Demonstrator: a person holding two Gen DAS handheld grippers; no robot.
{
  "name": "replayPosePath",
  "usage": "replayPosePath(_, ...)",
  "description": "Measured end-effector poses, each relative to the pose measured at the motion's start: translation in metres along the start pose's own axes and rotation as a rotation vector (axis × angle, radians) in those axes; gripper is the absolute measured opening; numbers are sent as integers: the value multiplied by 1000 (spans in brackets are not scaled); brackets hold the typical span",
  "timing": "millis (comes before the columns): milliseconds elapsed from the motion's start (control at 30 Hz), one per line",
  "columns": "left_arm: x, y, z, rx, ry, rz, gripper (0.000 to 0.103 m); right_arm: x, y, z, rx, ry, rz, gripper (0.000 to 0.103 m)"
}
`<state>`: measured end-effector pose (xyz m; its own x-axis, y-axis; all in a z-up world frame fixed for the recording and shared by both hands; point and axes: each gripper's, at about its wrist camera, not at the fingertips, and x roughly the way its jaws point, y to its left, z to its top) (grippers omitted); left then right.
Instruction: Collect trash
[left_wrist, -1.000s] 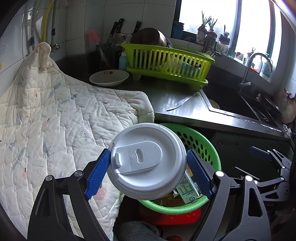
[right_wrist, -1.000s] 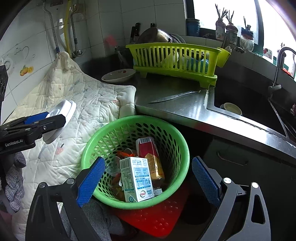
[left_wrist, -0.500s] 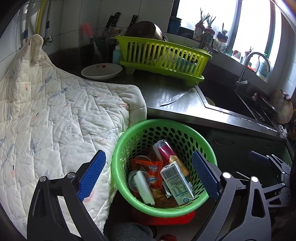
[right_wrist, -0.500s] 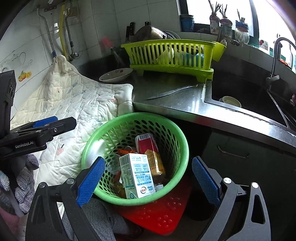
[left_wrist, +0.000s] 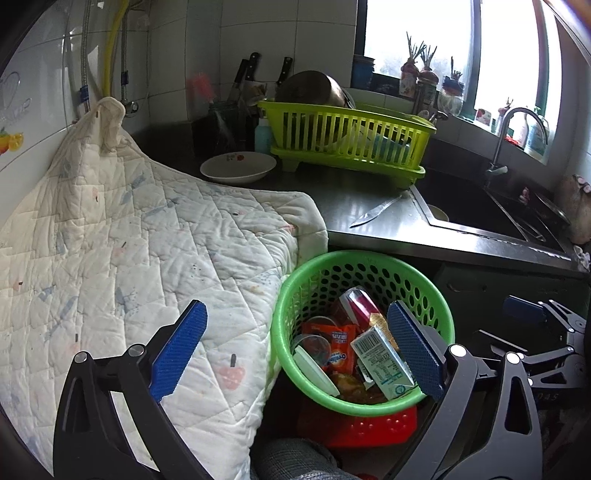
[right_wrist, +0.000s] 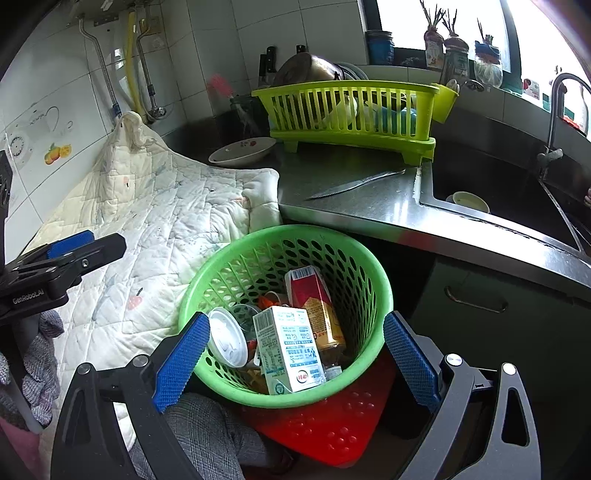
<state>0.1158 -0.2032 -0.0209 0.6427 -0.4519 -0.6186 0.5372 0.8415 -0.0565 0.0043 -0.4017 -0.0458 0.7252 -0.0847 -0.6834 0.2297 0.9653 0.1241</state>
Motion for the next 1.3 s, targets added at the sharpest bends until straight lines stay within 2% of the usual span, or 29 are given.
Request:
replayPosePath(367, -41, 31, -10, -1, -49, 139, 98, -9, 21, 9, -13, -26, 43, 93)
replayPosePath(867, -78, 72, -33, -86, -92, 254, 98, -19, 53, 19, -50, -51, 97, 93)
replayPosePath(1300, -93, 89, -42, -142, -109, 286, 98, -23, 69, 21, -72, -62, 129, 93)
